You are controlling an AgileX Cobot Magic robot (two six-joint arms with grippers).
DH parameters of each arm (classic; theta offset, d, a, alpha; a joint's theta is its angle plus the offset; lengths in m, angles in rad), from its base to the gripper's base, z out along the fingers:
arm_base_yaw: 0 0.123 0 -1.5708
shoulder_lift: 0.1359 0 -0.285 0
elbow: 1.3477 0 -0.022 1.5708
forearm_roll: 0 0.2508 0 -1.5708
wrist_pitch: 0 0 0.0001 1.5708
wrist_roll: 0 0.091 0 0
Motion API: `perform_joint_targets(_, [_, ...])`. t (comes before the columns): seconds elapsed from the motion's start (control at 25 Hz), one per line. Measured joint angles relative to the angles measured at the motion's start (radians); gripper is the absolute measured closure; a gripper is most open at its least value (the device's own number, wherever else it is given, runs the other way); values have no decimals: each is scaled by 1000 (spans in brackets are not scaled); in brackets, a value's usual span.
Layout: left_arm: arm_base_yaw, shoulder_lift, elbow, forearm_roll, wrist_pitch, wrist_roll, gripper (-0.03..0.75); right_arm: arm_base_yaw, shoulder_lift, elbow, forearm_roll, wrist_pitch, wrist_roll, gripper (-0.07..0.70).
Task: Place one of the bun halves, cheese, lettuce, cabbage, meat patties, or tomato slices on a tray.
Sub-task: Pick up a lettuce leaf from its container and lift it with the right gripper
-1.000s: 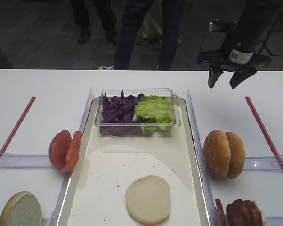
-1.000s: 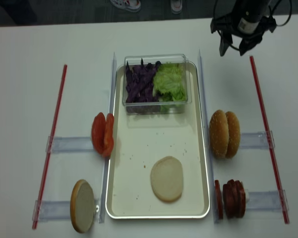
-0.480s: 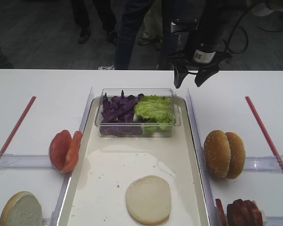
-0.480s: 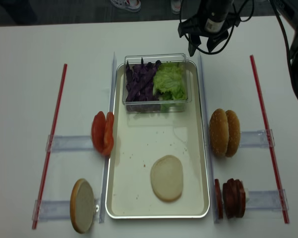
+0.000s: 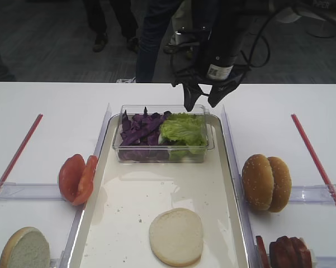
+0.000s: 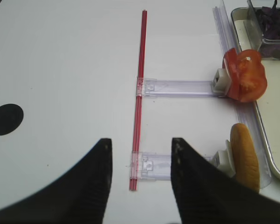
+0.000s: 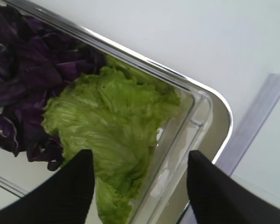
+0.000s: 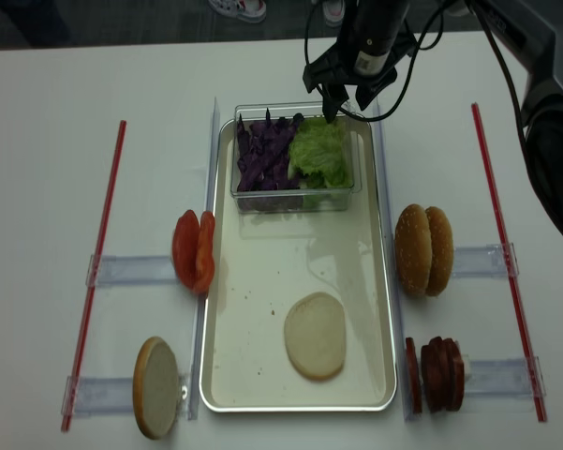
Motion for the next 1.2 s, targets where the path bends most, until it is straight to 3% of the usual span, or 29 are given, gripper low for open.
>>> perform_joint_targets(0.48, [0, 0, 0, 0, 0, 0, 428, 86, 22, -1, 5, 4, -26, 169])
perform_joint_targets(1.2, [0, 0, 0, 0, 0, 0, 428, 94, 83, -21, 26, -6, -68, 169])
